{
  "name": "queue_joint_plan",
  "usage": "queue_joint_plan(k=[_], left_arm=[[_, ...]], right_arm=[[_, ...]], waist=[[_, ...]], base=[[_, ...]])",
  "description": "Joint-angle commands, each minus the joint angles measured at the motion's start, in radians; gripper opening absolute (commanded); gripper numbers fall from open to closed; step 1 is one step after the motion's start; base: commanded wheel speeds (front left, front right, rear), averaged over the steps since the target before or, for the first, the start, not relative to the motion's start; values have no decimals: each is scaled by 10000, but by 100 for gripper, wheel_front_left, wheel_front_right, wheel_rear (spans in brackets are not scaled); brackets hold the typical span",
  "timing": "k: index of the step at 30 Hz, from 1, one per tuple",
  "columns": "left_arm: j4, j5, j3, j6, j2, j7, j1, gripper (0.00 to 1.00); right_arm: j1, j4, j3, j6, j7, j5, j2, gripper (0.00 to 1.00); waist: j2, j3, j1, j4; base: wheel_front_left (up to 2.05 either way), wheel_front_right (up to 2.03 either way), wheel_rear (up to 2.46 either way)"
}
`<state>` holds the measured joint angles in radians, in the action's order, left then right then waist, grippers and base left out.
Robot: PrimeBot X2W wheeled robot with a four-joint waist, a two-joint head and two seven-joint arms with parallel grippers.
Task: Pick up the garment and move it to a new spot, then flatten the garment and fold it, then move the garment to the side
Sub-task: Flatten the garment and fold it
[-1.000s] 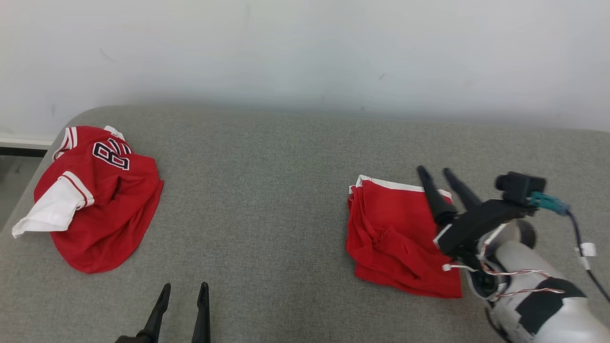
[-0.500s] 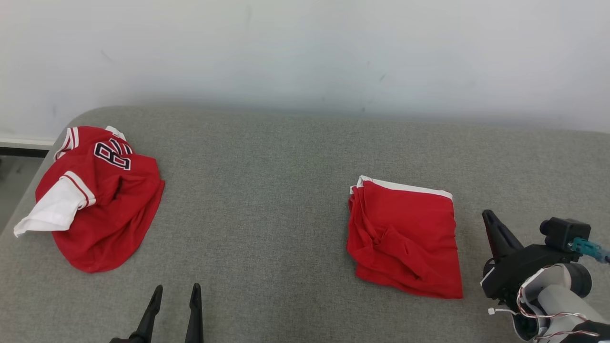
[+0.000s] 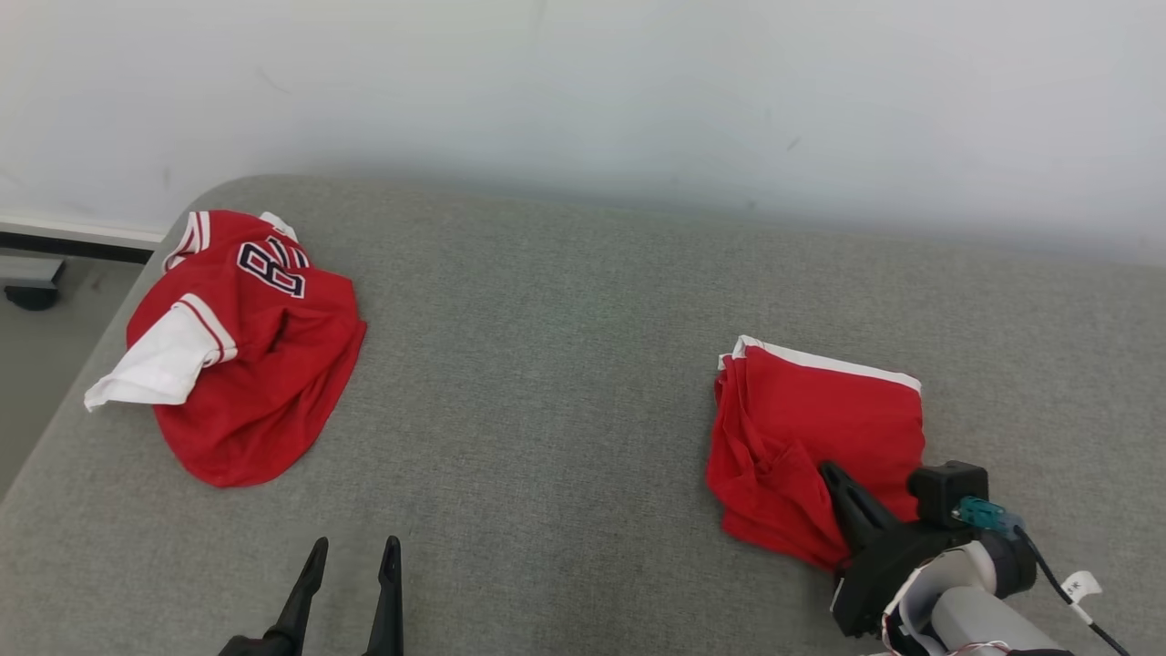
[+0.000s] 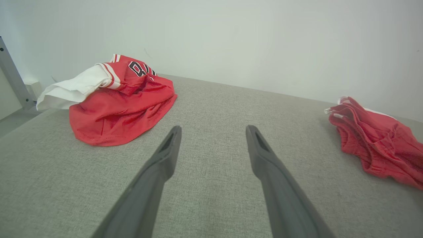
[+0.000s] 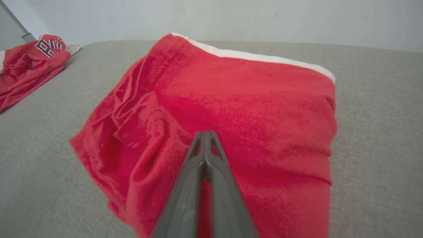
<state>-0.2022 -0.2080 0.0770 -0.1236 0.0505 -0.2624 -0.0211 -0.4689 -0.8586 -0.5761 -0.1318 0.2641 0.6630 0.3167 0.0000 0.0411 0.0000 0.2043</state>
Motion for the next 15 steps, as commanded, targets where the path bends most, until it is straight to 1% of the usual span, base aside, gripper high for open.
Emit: queue_joint_plan(k=[1, 7, 12, 15], left_arm=[[-8, 77, -4, -26, -3, -15, -1, 100], [12, 51, 28, -39, -3, -15, -47, 100], [-21, 7, 77, -45, -3, -15, 24, 100], [-26, -3, 75, -46, -3, -15, 48, 100]], right_arm=[[-2, 37, -29, 24, 19, -134, -117, 0], [147, 261, -90, 24, 18, -348, -728, 0], [243, 264, -408, 24, 18, -443, -1355, 0], [229, 311, -450, 24, 20, -481, -1498, 0]], waist=[[0, -1, 0, 149], [0, 20, 0, 250], [0, 47, 0, 290], [0, 72, 0, 268]], base=[[0, 0, 0], [0, 0, 0], [0, 0, 0], [0, 0, 0]])
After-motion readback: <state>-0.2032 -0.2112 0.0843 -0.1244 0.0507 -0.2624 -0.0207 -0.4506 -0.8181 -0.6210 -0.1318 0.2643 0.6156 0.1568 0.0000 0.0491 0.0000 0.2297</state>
